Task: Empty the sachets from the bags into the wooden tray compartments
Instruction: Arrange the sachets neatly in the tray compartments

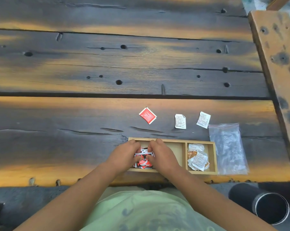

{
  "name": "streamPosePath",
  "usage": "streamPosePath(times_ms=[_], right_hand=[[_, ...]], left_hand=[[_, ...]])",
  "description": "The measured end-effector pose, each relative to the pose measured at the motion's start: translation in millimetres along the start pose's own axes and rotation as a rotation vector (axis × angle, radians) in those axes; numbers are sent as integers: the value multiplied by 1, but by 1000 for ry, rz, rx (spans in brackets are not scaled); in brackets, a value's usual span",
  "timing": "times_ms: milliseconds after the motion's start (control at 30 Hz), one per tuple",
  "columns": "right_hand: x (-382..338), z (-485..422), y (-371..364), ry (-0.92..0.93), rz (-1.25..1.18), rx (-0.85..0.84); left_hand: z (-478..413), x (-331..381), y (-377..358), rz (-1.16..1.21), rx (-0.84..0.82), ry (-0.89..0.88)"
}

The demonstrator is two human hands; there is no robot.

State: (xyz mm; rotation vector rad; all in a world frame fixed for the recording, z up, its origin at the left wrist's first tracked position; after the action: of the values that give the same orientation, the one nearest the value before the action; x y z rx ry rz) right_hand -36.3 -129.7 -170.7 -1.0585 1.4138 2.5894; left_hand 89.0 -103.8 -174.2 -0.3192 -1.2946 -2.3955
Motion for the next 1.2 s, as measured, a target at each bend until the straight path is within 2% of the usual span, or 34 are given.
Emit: streamPosePath(times_ms=[233,400,600,867,1000,1200], right_hand=[[-3,-3,1,5,9,-22],[3,-16,14,-53,-144,-75],[23,-44,45,-186,-288,51],[52,-94,52,-304,-227,141],[56,-110,49,-325,-134,163],[57,-122,44,-342,-32,142]], left_hand=[[1,5,1,-62,4,-39],[-10,-3,10,150,-48,3],[-47,-14,38,358,-54,75],[-121,-17,61,417,-8,103],[-151,-8,69,325,26,51],[-164,11,60,68,-60,-80]])
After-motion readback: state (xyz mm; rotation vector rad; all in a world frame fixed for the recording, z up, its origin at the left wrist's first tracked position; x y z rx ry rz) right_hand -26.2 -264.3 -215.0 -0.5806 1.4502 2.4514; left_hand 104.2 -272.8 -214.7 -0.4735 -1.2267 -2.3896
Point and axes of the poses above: each hand's wrist, its own z-axis away from the middle knuckle, its own y-axis out of the back of the hand, x = y × z, the point moved 8 cm from there along -z, towards the middle knuckle, and after that the axes turned 9 degrees about y, right-handed, at the moved point
